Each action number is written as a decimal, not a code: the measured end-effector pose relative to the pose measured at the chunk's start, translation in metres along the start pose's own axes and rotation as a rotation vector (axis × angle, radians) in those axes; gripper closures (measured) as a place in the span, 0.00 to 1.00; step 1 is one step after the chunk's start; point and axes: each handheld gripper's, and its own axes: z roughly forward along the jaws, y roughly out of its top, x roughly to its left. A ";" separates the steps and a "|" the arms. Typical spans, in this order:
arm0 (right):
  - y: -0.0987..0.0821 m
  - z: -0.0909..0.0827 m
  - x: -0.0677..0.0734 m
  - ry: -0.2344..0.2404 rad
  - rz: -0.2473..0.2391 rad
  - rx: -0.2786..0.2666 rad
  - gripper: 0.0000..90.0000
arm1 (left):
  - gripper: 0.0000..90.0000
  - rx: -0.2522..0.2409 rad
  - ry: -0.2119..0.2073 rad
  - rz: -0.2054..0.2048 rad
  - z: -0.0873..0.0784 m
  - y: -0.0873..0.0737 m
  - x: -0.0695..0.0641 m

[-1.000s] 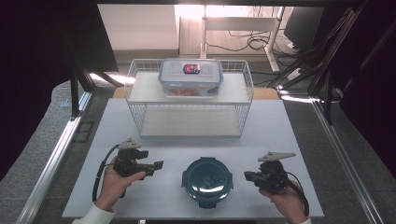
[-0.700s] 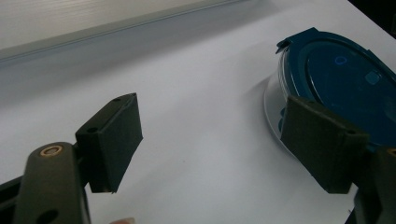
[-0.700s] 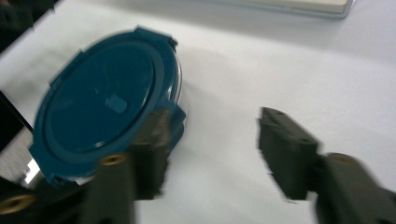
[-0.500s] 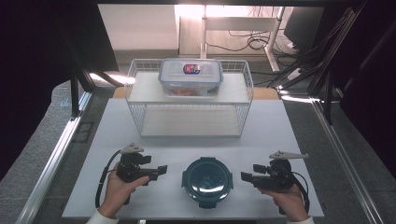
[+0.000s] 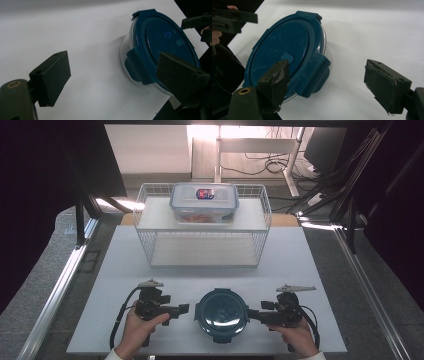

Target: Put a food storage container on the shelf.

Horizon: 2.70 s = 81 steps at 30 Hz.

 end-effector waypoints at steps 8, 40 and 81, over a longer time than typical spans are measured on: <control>-0.003 0.015 -0.005 0.048 0.061 0.025 0.22 | 0.15 0.036 -0.071 -0.042 0.018 0.000 -0.004; -0.010 0.038 0.001 0.196 0.283 0.086 0.36 | 0.31 0.126 -0.300 -0.212 0.057 -0.006 -0.014; 0.009 0.011 0.029 0.179 0.060 -0.053 0.46 | 0.45 -0.016 -0.249 -0.063 0.013 0.007 -0.032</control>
